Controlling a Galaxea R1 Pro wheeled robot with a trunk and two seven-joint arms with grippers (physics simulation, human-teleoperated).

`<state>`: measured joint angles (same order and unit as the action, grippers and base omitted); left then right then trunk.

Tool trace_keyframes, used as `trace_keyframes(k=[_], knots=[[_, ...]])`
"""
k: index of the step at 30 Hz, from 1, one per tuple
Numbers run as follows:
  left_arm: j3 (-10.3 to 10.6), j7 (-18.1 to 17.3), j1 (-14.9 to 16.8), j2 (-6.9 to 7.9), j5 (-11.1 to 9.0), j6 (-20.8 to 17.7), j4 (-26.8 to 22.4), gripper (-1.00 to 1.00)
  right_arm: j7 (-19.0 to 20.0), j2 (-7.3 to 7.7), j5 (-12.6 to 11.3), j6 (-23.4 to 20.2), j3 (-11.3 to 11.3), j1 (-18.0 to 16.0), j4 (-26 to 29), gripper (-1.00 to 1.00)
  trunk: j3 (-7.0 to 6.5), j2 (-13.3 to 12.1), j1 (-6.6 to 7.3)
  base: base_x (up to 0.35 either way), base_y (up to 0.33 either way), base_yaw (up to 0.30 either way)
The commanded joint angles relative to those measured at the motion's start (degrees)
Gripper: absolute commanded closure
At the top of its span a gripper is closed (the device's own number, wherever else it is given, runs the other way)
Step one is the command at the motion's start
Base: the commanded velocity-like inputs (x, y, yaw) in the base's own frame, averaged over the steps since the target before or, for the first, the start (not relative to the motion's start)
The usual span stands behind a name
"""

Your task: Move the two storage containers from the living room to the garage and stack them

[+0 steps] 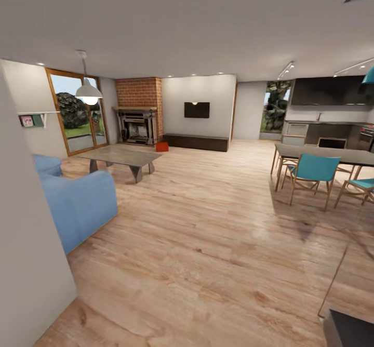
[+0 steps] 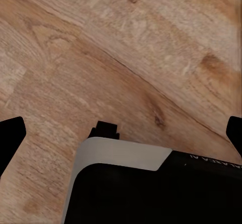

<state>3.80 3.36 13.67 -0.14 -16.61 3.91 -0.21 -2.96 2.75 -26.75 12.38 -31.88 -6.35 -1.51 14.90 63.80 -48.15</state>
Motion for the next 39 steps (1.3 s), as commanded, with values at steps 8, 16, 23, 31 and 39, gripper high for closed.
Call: trace_keyframes(k=[8, 16, 23, 31, 39], knots=[[0.42, 0.16, 0.04, -0.12, -0.44, 0.17, 0.03, -1.00, -0.02, -0.04, -0.41, 0.27, -0.49, -0.06, -0.16, -1.00, 0.07, 0.04, -0.04, 0.322, 0.000, 0.000], [0.42, 0.16, 0.04, -0.12, -0.46, 0.13, 0.03, -1.00, -0.02, -0.17, -0.82, 0.27, 0.11, -0.06, -0.16, -1.00, 0.07, 0.04, -0.04, 0.322, 0.000, 0.000], [0.42, 0.16, 0.04, -0.12, -0.44, 0.16, 0.03, -1.00, 0.06, -0.03, -0.43, 0.63, 0.02, -0.06, -0.16, -1.00, 0.07, 0.04, -0.04, 0.322, 0.000, 0.000], [0.42, 0.16, 0.04, -0.12, -0.44, 0.13, 0.03, -1.00, -0.02, -0.04, -0.24, 0.88, -0.17, -0.06, -0.16, -1.00, 0.07, 0.04, -0.04, 0.322, 0.000, 0.000], [0.42, 0.24, 0.04, -0.12, -0.44, 0.14, 0.03, -1.00, -0.02, 0.06, -0.44, 0.88, -0.14, -0.06, -0.23, -1.00, 0.07, 0.04, -0.04, 0.322, 0.000, 0.000]])
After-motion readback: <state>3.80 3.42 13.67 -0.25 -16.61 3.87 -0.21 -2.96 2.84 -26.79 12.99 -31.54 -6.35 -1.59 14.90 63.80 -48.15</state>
